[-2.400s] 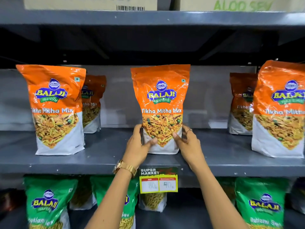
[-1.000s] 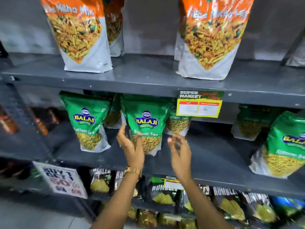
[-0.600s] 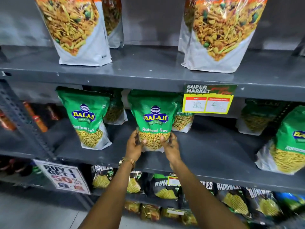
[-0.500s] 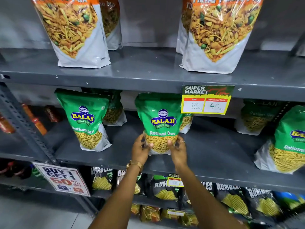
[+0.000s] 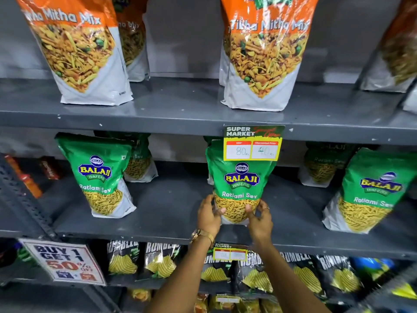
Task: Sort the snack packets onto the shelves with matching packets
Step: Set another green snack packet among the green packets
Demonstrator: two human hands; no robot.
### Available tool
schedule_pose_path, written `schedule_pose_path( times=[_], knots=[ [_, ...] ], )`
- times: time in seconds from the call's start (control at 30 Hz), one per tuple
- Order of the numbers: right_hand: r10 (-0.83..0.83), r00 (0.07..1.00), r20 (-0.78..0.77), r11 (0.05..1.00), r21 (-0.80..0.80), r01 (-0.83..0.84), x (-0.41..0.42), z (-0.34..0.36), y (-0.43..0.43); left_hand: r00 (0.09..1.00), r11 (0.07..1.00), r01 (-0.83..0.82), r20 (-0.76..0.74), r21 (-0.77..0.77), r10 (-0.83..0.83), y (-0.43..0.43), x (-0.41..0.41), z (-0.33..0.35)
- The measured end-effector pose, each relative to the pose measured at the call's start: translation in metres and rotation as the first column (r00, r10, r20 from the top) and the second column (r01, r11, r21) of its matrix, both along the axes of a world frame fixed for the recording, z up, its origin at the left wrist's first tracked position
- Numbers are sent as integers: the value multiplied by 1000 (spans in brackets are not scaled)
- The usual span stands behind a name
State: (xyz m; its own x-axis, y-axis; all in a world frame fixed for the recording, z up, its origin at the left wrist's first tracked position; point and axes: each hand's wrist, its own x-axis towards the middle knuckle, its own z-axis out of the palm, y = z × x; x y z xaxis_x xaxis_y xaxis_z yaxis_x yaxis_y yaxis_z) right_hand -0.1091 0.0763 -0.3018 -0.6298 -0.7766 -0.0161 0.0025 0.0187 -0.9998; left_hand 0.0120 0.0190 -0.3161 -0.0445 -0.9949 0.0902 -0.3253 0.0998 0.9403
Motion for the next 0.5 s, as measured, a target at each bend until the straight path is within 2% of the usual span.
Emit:
schedule_pose_path(
  times=[0.23, 0.37, 0.5],
  knots=[
    [69, 998, -1, 997, 44, -69, 3, -4, -11, 998, 1000, -19, 62, 7, 18, -3, 5, 0],
    [113, 993, 16, 991, 69, -114, 0, -7, -9, 984, 997, 8, 175, 74, -21, 1, 14, -17],
    [122, 992, -16, 988, 93, -120, -1, -10, -12, 984, 996, 4, 175, 92, -20, 5, 15, -32]
  ],
)
